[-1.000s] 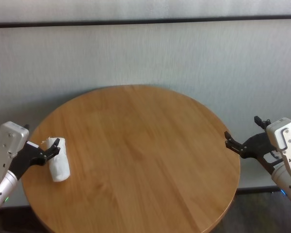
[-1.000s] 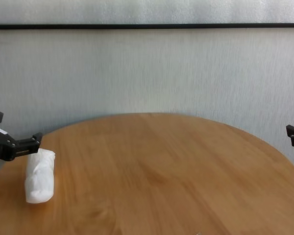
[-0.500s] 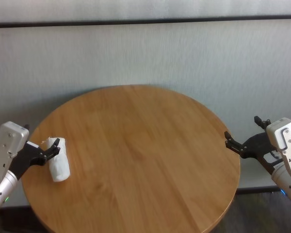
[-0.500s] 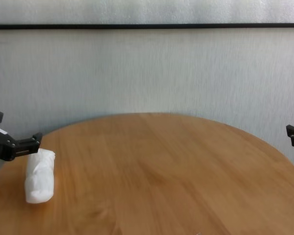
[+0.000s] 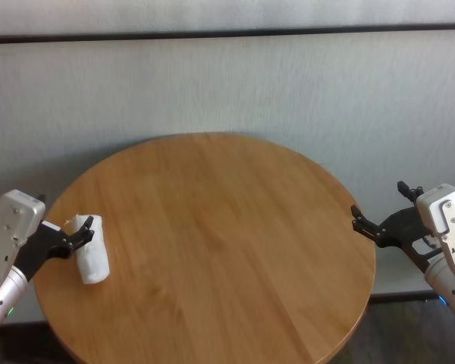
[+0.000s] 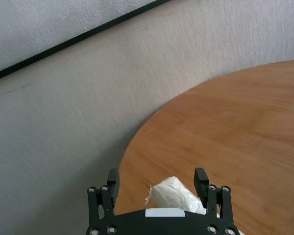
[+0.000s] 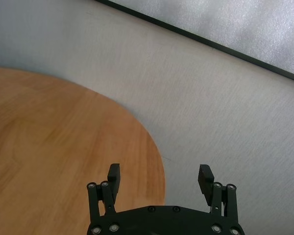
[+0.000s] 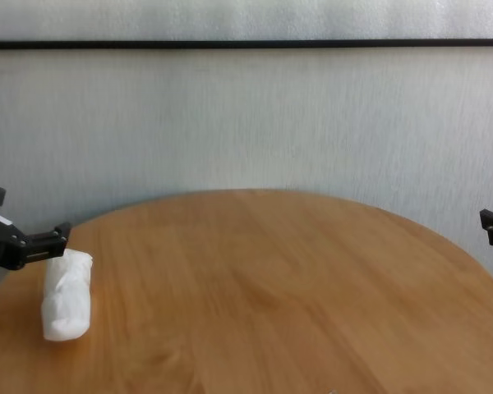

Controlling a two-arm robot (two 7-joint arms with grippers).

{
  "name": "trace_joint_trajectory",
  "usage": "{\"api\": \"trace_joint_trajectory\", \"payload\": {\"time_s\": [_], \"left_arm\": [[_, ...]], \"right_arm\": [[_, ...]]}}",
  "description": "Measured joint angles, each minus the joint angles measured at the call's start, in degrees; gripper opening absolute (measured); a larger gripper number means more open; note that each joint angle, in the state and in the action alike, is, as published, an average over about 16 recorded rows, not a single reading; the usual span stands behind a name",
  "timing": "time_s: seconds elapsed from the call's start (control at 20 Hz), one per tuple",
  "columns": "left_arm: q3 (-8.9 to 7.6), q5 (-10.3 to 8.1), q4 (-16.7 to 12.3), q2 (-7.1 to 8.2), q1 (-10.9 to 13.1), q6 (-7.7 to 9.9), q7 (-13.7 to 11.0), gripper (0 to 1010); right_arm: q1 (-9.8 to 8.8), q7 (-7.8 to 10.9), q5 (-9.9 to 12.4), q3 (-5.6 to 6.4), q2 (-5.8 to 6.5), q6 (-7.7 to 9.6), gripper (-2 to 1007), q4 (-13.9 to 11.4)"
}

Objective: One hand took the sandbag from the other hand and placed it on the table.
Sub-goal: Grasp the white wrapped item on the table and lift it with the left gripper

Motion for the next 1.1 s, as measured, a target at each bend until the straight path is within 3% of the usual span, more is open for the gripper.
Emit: {"api": "trace_joint_trajectory", "payload": {"time_s": [1.1], "left_arm": [[0.0,0.0,0.0,0.0,0.0,0.0,0.0,999]], "right_arm": [[0.0,0.0,0.0,0.0,0.0,0.0,1005,0.0]]}}
